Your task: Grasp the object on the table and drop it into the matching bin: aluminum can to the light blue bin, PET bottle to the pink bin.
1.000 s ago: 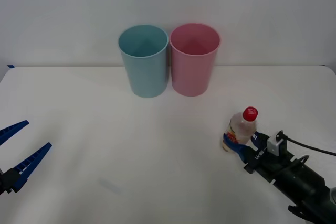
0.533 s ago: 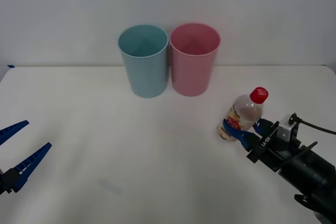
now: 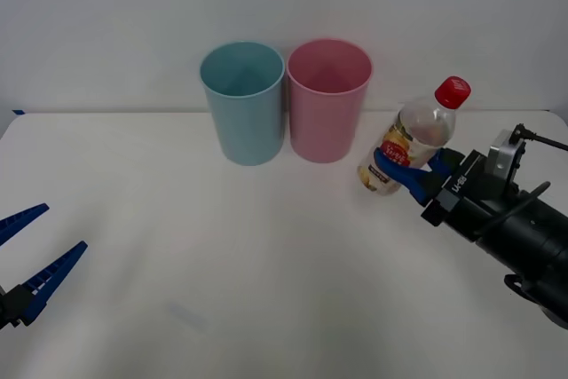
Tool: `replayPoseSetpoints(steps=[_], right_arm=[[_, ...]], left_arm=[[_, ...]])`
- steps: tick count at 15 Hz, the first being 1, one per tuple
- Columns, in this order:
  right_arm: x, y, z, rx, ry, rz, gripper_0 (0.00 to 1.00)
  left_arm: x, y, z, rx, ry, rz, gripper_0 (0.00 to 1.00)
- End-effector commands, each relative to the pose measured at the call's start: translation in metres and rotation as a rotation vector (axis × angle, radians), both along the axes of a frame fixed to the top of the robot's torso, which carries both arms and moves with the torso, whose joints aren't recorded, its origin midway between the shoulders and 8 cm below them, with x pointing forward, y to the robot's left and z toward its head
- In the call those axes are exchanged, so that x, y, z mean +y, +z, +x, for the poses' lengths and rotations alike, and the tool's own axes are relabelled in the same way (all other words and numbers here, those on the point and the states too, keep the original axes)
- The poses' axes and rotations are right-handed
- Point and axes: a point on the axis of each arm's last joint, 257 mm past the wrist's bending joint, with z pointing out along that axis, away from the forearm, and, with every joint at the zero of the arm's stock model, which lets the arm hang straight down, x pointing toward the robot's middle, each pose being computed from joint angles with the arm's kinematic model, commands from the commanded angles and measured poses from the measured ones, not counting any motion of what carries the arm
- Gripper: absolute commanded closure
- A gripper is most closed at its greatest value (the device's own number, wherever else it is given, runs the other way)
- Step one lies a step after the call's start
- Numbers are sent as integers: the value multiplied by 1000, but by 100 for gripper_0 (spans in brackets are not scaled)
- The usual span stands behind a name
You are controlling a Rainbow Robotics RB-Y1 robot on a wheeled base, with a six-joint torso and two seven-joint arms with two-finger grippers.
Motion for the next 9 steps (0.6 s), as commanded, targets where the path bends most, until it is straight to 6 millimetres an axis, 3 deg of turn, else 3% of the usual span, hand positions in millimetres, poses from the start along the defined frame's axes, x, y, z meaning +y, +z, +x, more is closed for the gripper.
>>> replayPoseSetpoints(steps=[1,6,9], right_arm=[[2,30,13,-58,19,-31,100],[11,77,34,-67,68,-51,100],[24,93,61,-48,100,-57,100]], left_arm=[[0,0,0,0,0,0,0],[0,0,0,0,0,0,0],[0,0,0,0,0,0,0]])
